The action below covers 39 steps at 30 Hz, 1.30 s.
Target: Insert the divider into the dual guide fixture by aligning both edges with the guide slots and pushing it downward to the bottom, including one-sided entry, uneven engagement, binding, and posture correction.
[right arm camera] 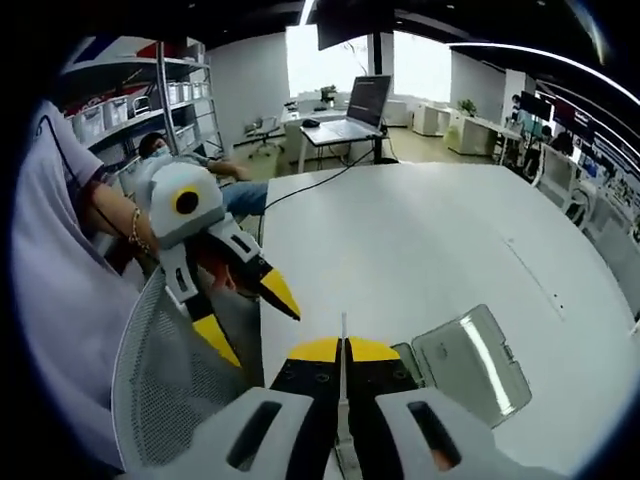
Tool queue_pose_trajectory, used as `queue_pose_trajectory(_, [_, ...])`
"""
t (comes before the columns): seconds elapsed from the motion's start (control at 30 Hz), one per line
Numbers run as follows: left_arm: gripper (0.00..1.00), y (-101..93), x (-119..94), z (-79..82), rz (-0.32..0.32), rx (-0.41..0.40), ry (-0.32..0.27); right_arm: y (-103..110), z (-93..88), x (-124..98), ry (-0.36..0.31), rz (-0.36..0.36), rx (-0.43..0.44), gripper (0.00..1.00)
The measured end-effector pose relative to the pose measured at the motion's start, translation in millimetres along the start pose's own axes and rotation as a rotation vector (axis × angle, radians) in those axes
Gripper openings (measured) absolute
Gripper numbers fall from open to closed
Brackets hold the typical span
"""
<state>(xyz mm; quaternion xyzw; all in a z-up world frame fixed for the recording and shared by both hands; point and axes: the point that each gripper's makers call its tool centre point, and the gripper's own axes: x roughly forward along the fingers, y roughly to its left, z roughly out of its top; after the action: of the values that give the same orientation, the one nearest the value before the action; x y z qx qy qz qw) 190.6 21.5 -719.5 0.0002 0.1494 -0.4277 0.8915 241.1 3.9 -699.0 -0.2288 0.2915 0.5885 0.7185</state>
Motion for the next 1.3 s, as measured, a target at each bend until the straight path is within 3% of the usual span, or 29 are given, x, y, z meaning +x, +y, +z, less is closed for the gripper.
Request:
queue_pose_trajectory(0.13, [0.56,-7.8,-8.6,-1.0,-0.016,0.048,0.062,0.3,-3.3,1.4,0.005,0.038,-0.018,0.00])
queue_pose_trajectory(0.3, [0.64,-11.5,-29.0,-8.3,0.010,0.023,0.054,-2.9,-4.0,6.6,0.005,0.065,-0.030,0.00])
queue_pose_trajectory(0.33, [0.65,-10.6,-29.9,-12.6,0.026,-0.018,0.050,-3.2,-3.7,7.9,0.005,0.070,-0.031,0.00])
queue_pose_trajectory(0.4, [0.65,-12.9,-31.8,-24.0,0.034,-0.093,0.055,-4.4,-4.1,11.8,0.013,0.076,-0.040,0.00])
queue_pose_trajectory(0.47, [0.65,-9.8,-33.8,-29.9,0.062,-0.052,0.087,-5.6,-5.5,14.7,0.021,0.078,-0.046,0.00])
queue_pose_trajectory(0.67, [0.65,-11.1,-36.6,-9.1,0.082,-0.053,0.053,-8.4,-12.7,21.7,0.052,0.091,-0.057,0.00])
queue_pose_trajectory(1.13, [0.65,-28.3,-39.5,-9.3,0.046,-0.157,0.063,-7.7,-23.6,30.8,0.104,0.092,-0.070,0.00])
queue_pose_trajectory(1.3, [0.65,-30.2,-38.9,-17.5,0.028,-0.197,0.098,-11.8,-30.8,36.2,0.132,0.093,-0.074,0.00])
